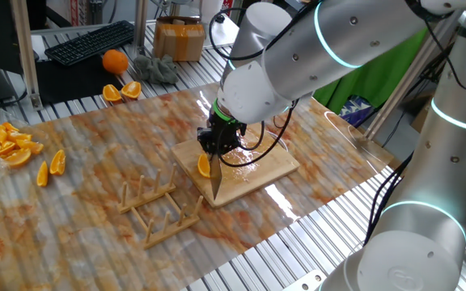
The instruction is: Chop the orange
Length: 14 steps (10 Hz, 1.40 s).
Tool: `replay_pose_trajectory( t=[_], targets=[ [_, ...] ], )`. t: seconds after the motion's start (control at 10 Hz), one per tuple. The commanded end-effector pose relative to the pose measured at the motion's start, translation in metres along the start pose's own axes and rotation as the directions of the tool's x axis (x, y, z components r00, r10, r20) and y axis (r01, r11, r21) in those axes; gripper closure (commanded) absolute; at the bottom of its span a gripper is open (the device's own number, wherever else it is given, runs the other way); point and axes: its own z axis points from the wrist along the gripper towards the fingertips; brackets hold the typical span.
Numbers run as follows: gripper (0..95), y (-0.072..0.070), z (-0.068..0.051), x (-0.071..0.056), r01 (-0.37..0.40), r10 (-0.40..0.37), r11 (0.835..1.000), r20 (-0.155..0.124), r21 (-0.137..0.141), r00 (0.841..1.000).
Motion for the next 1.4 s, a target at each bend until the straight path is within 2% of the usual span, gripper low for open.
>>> replay_pose_trajectory(
  t=[0.1,0.3,0.4,0.6,1.2,1.4],
  targets=[
    [95.0,0.0,-0.002,0.002,0.009,-0.009,1.0,-0.012,0.002,1.0],
    [95.0,0.0,-0.005,0.002,0.029,-0.029,1.0,-0.012,0.006,0.999],
    [95.0,0.0,-0.007,0.002,0.049,-0.049,0.999,-0.012,0.023,0.999],
    [95.0,0.0,-0.012,0.005,0.045,-0.045,0.999,-0.021,0.025,0.999],
    [95.0,-0.001,-0.016,0.013,0.024,-0.023,1.0,-0.028,0.015,0.999],
    [95.0,-0.001,-0.008,0.015,0.015,-0.015,1.0,-0.023,0.001,1.0]
  ],
)
